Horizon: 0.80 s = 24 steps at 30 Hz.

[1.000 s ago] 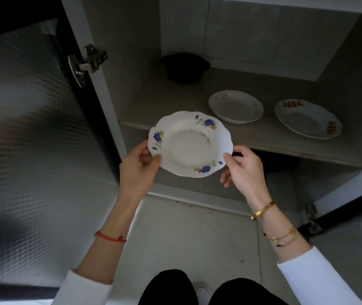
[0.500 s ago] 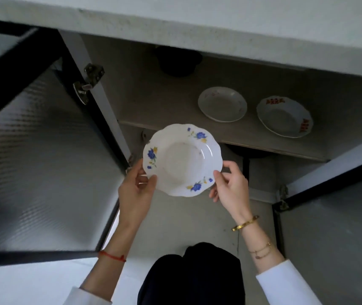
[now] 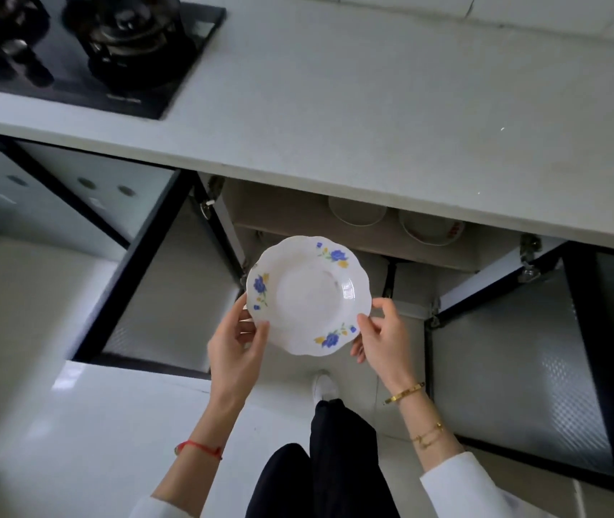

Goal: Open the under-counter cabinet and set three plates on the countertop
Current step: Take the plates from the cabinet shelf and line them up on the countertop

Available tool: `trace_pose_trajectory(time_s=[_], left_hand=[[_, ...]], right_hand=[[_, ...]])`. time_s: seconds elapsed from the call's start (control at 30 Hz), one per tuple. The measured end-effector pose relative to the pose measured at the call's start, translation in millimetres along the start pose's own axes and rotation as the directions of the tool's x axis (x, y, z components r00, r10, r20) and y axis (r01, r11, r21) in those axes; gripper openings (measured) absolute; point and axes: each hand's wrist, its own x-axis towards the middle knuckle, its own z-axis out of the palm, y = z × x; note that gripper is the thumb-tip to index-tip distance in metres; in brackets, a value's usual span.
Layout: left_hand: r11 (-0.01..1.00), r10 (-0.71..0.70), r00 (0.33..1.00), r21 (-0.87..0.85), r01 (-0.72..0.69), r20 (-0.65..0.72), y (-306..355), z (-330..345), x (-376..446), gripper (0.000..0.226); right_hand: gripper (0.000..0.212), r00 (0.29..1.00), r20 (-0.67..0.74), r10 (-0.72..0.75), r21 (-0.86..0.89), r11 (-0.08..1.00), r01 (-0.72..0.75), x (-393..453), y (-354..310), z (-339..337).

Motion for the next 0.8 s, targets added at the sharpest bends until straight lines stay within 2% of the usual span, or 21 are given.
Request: trace_pose_trajectory(time_s=[0.17, 0.37, 0.67, 0.8], left_hand=[[1.000, -0.025, 1.000, -0.019, 0.025, -0.001, 75, -24, -22, 0.049], [0.999, 0.050, 0.998, -0.013, -0.050, 0.025, 143, -32, -21, 0.048], [0.992, 0.105, 0.994, -0.067, -0.102, 0.038, 204, -3, 28, 0.048], [0.989, 0.134, 0.991, -0.063, -0.133, 0.015, 224, 14, 57, 0.057]], right_hand=[[0.011, 0.999, -0.032, -0.043, 0.031, 0.999, 0.044, -45, -66, -32], [0.010, 0.993, -0.070, -0.090, 0.043, 0.995, 0.093, -61, -117, -63], [0.010, 0.986, -0.099, -0.133, 0.025, 0.990, 0.136, -10, -164, -101], [0.009, 0.985, -0.080, -0.155, 0.016, 0.988, 0.156, 25, -188, -114]])
